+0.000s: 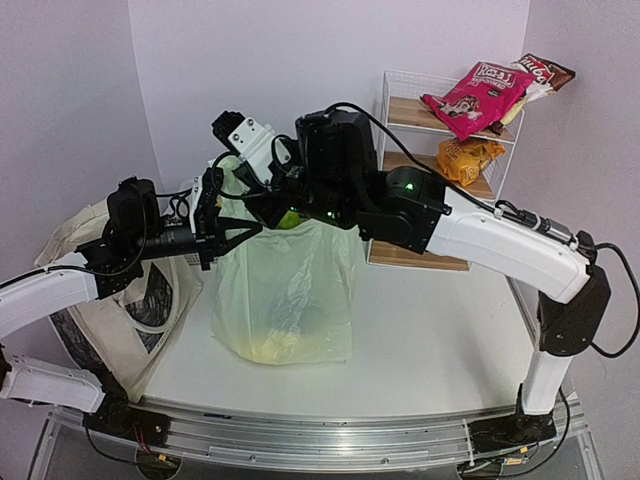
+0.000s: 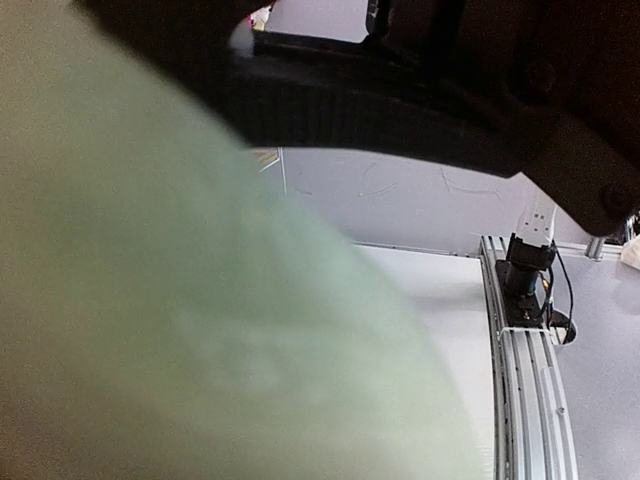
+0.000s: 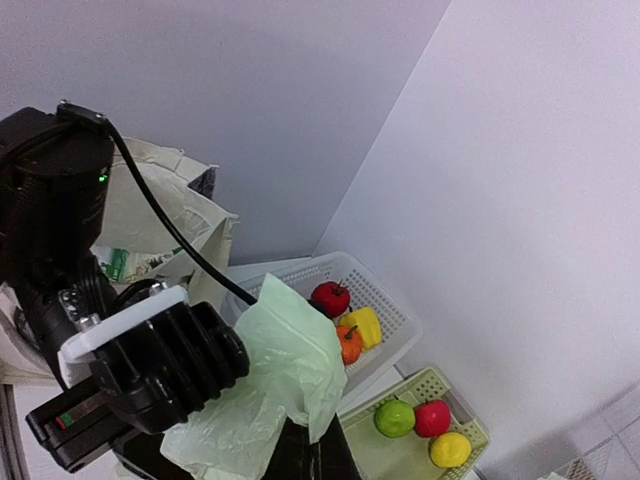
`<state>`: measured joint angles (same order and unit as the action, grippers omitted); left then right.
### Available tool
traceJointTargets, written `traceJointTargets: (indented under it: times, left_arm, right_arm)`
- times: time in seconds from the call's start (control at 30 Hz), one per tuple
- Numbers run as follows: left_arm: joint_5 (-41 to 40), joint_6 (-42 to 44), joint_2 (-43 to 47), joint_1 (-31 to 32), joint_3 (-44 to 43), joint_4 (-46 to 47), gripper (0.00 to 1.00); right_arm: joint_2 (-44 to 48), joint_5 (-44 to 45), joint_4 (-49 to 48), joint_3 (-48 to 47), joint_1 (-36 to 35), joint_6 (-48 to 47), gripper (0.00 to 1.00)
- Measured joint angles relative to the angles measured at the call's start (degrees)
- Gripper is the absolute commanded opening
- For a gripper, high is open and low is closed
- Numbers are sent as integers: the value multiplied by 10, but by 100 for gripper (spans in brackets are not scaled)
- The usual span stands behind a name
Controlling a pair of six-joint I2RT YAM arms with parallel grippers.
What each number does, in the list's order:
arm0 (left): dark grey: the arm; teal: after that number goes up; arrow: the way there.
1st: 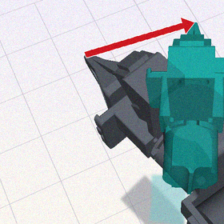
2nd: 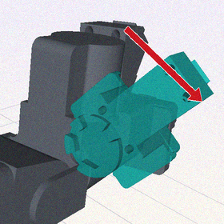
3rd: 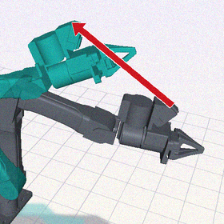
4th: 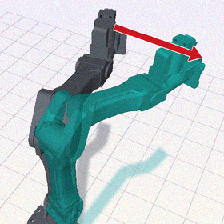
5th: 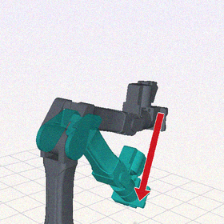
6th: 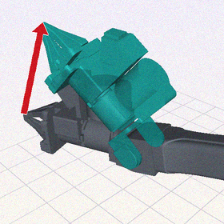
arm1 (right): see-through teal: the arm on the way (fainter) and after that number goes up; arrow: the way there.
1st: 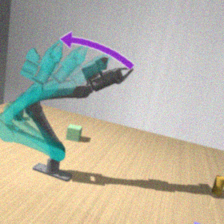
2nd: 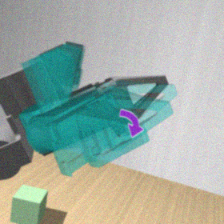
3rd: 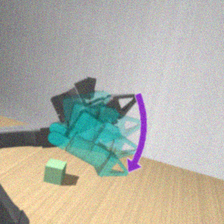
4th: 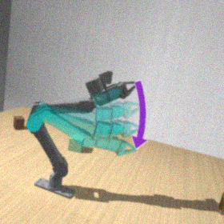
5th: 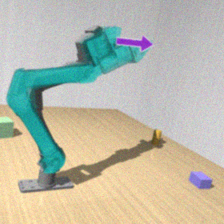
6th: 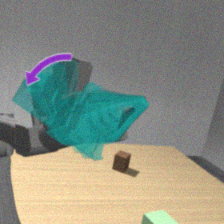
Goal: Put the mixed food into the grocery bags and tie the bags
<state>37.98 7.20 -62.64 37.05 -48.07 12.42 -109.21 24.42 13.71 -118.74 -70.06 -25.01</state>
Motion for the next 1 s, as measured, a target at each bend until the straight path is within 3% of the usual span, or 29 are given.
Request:
traceJointTargets:
  times: [0.07, 0.1, 0.17, 0.23, 0.57, 1.0]
  left_arm:
    - [7, 13, 0, -1, 0, -2, 0]
    - [10, 21, 0, -1, 1, -2, 0]
    - [11, 37, 0, -1, 5, -7, 0]
    - [11, 60, 0, -1, 13, -11, 0]
    - [17, 170, 0, -1, 27, -20, 0]
    - [24, 192, 6, -1, 28, -34, 0]
  right_arm:
    - [16, -26, -5, 22, 3, 9, 8]
    - [26, -47, -7, 35, 7, 17, 22]
    - [51, -100, -3, 59, 21, 33, 60]
    - [76, -144, 13, 67, 44, 60, 84]
    - [131, -209, 142, 69, 263, 199, 90]
    - [-42, -333, 199, -77, 254, 272, 90]
